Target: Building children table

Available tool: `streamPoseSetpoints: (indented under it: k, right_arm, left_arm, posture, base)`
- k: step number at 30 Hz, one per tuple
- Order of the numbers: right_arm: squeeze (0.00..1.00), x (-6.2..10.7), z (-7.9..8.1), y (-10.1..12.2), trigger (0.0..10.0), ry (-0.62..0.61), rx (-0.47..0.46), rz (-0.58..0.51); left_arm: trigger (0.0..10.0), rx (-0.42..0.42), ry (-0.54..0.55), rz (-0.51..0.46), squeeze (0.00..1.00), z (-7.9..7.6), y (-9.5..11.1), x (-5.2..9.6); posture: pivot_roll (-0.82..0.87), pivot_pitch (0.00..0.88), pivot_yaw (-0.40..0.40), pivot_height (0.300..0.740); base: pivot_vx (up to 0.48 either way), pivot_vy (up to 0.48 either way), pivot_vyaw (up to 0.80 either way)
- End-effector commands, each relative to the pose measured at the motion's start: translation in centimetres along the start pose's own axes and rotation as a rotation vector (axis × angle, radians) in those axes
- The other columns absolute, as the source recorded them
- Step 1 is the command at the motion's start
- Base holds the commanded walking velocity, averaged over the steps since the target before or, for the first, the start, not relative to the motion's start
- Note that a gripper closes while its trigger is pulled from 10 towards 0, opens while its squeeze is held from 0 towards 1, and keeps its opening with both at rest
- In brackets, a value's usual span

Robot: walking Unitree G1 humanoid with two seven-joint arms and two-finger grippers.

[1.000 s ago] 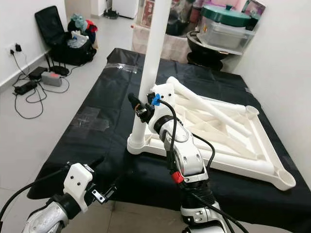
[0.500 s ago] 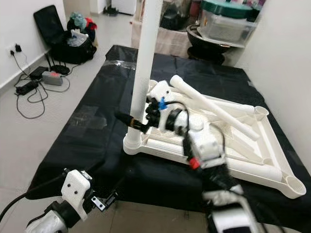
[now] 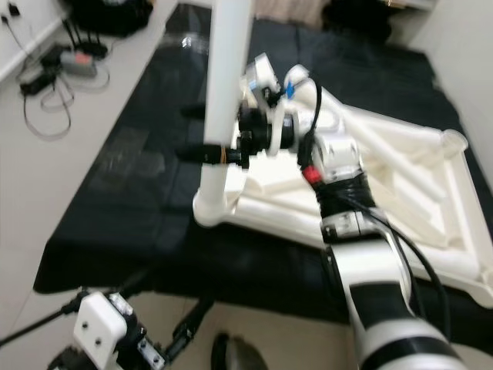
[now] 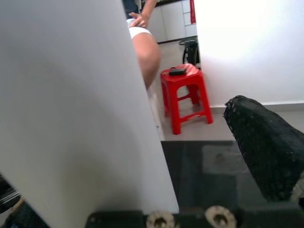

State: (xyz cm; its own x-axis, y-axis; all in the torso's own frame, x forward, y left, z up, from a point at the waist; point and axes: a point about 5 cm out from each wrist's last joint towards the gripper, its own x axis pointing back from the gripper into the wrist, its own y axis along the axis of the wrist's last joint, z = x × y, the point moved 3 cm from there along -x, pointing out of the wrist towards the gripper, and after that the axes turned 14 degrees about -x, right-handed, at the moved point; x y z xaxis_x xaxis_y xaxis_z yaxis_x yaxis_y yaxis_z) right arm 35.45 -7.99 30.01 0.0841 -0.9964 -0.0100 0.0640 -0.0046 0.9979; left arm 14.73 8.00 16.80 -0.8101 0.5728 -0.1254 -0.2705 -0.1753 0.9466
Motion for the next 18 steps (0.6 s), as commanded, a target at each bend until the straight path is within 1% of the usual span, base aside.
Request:
streamPoseSetpoints:
  k: [1, 2, 4, 6, 7, 8, 10, 11, 12, 13, 14, 15, 17, 18]
  right_arm:
    - [0.00, 0.4, 0.3, 1.2, 0.0, 0.054, 0.017, -0.042]
    - [0.00, 0.4, 0.3, 1.2, 0.0, 0.054, 0.017, -0.042]
    - [0.00, 0.9, 0.7, 2.7, 0.0, 0.088, 0.024, -0.096]
    - [0.00, 1.5, 0.9, 3.5, 0.0, 0.099, 0.022, -0.137]
    - [0.00, 1.9, 1.0, 3.5, 0.0, 0.093, 0.027, -0.149]
    - [0.00, 1.9, 1.0, 3.5, 0.0, 0.093, 0.027, -0.149]
    - [0.00, 2.6, 1.2, 3.3, 0.0, 0.082, 0.039, -0.167]
    - [0.00, 2.9, 1.2, 2.8, 0.0, 0.064, 0.055, -0.167]
    - [0.00, 3.1, 1.1, 2.4, 0.0, 0.045, 0.071, -0.159]
    - [0.00, 3.1, 1.3, 1.2, 0.0, -0.030, 0.099, -0.124]
    - [0.00, 3.1, 1.4, 0.4, 0.0, -0.081, 0.122, -0.100]
    - [0.00, 3.1, 1.4, 0.4, 0.0, -0.081, 0.122, -0.100]
    - [0.00, 3.0, 1.7, -0.2, 0.0, -0.124, 0.141, -0.081]
    - [0.00, 1.0, 1.0, -3.0, 0.0, -0.356, 0.078, -0.056]
  left_arm:
    - [5.5, 0.019, -0.022, 0.025, 0.00, -0.5, 0.2, 0.5]
    - [5.5, 0.019, -0.022, 0.025, 0.00, -0.5, 0.2, 0.5]
    - [5.5, 0.023, -0.025, 0.032, 0.00, -0.5, 0.4, 0.6]
    - [5.5, 0.025, -0.027, 0.037, 0.00, -0.5, 0.4, 0.6]
    - [5.5, 0.025, -0.028, 0.039, 0.00, -0.4, 0.3, 0.5]
    - [5.5, 0.025, -0.028, 0.039, 0.00, -0.4, 0.3, 0.5]
    - [5.6, 0.024, -0.028, 0.045, 0.00, -0.3, 0.0, 0.3]
    - [5.7, 0.023, -0.028, 0.048, 0.00, -0.2, -0.3, 0.1]
    - [5.7, 0.021, -0.028, 0.050, 0.00, -0.1, -0.5, 0.0]
    - [5.8, 0.016, -0.028, 0.051, 0.00, 0.1, -0.9, -0.3]
    - [5.8, 0.013, -0.029, 0.053, 0.00, 0.2, -1.2, -0.5]
    - [5.8, 0.013, -0.029, 0.053, 0.00, 0.2, -1.2, -0.5]
    - [5.9, 0.011, -0.029, 0.055, 0.00, 0.3, -1.4, -0.6]
    - [6.0, 0.007, -0.029, 0.060, 0.00, 0.6, -2.1, -1.0]
  posture:
    - [0.18, 0.372, -0.122, 0.740]
    - [0.18, 0.372, -0.122, 0.740]
    - [0.17, 0.369, -0.115, 0.740]
    - [0.17, 0.362, -0.113, 0.740]
    - [0.16, 0.343, -0.110, 0.740]
    - [0.16, 0.343, -0.110, 0.740]
    - [0.14, 0.323, -0.109, 0.740]
    - [0.13, 0.300, -0.112, 0.740]
    - [0.13, 0.300, -0.112, 0.740]
    - [0.11, 0.270, -0.117, 0.740]
    - [0.11, 0.270, -0.117, 0.740]
    - [0.11, 0.270, -0.117, 0.740]
    - [0.11, 0.270, -0.117, 0.740]
    - [0.08, 0.193, -0.142, 0.740]
  base:
    - [0.000, 0.000, 0.00]
    - [0.000, 0.000, 0.00]
    - [0.000, 0.000, 0.00]
    - [0.000, 0.000, 0.00]
    - [0.000, 0.000, 0.00]
    - [0.000, 0.000, 0.00]
    - [0.000, 0.000, 0.00]
    - [0.000, 0.000, 0.00]
    - [0.000, 0.000, 0.00]
    - [0.000, 0.000, 0.00]
    - [0.000, 0.000, 0.00]
    - [0.000, 0.000, 0.00]
    - [0.000, 0.000, 0.00]
    - [0.000, 0.000, 0.00]
